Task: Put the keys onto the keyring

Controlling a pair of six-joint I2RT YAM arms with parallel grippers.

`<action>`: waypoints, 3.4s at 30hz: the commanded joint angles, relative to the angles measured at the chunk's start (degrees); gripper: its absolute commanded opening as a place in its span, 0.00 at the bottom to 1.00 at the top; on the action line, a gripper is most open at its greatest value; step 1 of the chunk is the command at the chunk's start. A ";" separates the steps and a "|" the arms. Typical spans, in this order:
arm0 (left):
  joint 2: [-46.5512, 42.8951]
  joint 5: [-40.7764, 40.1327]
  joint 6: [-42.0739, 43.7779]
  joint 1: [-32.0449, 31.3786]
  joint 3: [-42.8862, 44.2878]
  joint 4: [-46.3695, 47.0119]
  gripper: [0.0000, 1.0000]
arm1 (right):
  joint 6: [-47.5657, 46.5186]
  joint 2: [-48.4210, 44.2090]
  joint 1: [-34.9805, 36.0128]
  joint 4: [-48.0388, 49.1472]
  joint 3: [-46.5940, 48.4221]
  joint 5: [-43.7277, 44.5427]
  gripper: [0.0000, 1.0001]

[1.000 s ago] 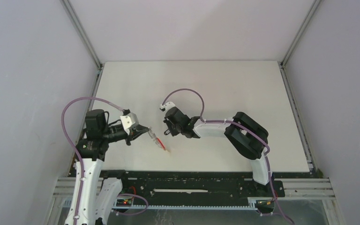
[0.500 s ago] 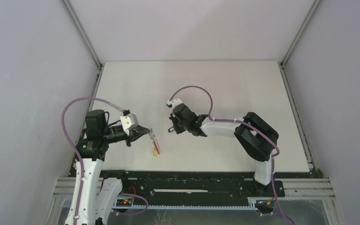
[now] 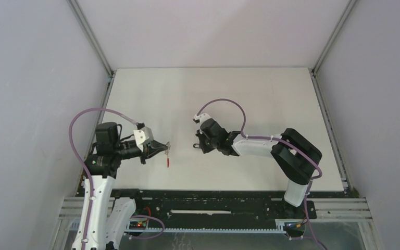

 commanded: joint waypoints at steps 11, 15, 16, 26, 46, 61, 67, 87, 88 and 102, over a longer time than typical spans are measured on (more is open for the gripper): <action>-0.17 4.51 6.92 -1.53 3.59 -6.42 0.00 | 3.09 -3.05 -5.11 2.60 -3.19 -12.39 0.01; -0.27 4.55 7.11 -1.51 3.26 -6.36 0.00 | 3.69 -3.44 -5.47 2.24 -3.21 -12.63 0.11; -0.23 4.59 7.18 -1.50 3.24 -6.32 0.00 | 3.70 -3.62 -5.47 2.16 -3.20 -12.38 0.14; -0.66 5.01 7.81 -1.53 2.97 -6.59 0.00 | 3.00 -6.29 -4.82 2.34 -4.56 -3.95 0.47; -0.67 6.07 6.24 -1.56 3.06 -6.48 0.00 | -5.43 -1.23 -0.03 3.41 -3.48 3.49 0.46; -0.69 6.55 4.93 -1.52 3.14 -5.76 0.00 | -7.84 0.38 0.55 2.04 -2.32 3.25 0.44; -0.82 6.31 5.01 -1.53 2.99 -5.68 0.00 | -7.48 0.51 0.16 1.62 -1.75 1.73 0.26; -0.84 6.72 3.86 -1.53 4.02 -5.51 0.00 | -9.97 -8.38 0.72 8.77 -8.58 0.40 0.00; -0.97 7.15 3.53 -1.50 4.03 -5.60 0.00 | -11.29 -10.07 0.87 11.18 -10.56 -0.49 0.00; -0.76 8.33 4.40 -3.27 4.44 -6.72 0.00 | -16.25 -24.26 -1.23 15.59 -22.18 -21.37 0.00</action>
